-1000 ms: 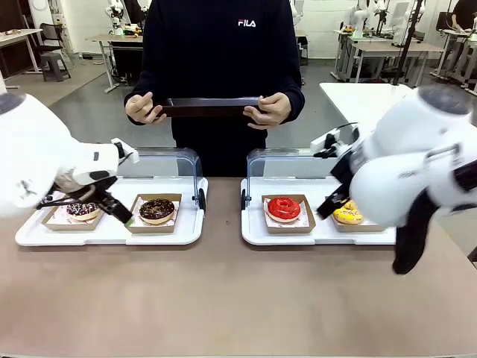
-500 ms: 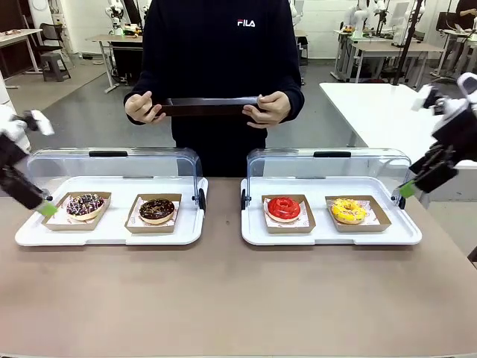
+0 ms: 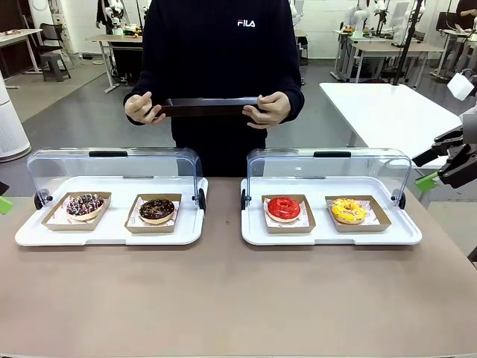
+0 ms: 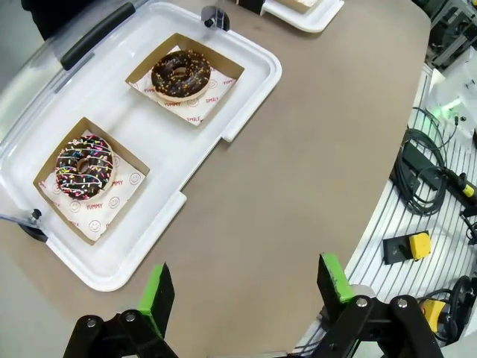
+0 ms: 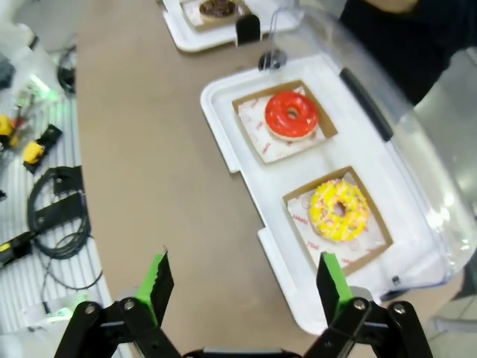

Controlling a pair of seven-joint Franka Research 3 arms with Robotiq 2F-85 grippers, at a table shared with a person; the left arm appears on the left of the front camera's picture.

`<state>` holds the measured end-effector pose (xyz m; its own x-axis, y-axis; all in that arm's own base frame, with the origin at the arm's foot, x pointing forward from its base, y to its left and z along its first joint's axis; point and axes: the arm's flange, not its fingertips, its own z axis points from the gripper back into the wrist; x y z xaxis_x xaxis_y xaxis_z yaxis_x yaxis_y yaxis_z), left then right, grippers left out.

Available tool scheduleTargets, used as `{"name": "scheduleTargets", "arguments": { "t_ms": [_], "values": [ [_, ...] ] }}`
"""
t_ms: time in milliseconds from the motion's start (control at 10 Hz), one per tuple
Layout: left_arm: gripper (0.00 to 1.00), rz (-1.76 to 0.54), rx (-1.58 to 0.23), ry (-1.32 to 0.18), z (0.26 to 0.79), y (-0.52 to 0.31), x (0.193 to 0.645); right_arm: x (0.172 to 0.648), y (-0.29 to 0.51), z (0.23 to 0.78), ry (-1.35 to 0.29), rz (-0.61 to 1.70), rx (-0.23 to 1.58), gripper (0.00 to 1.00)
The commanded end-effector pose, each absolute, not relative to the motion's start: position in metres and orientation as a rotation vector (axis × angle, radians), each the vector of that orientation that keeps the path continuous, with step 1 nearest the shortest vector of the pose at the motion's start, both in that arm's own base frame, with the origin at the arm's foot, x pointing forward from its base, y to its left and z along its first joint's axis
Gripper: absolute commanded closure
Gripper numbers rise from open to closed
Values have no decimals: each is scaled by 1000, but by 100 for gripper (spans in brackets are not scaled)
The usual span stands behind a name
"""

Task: Provide the desired donut to the person.
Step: Pick up and lift the Paper togo box containing the Donut pointed at by the person.

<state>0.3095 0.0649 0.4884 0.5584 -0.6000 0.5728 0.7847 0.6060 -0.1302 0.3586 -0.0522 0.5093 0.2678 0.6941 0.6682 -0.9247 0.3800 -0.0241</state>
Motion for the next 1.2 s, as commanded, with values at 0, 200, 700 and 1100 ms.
{"name": "scheduleTargets", "arguments": {
  "t_ms": [0,200,700,1100],
  "values": [
    [0,-883,-425,-573,475,72,286,359,-56,509,-682,1153,452,0],
    [0,-911,-394,-637,478,76,278,352,-57,510,-724,1165,478,0],
    [0,-971,-297,-803,483,74,275,350,-51,509,-756,1228,465,0],
    [0,-983,-294,-844,484,70,278,350,-45,507,-767,1281,442,0]
  ]
}}
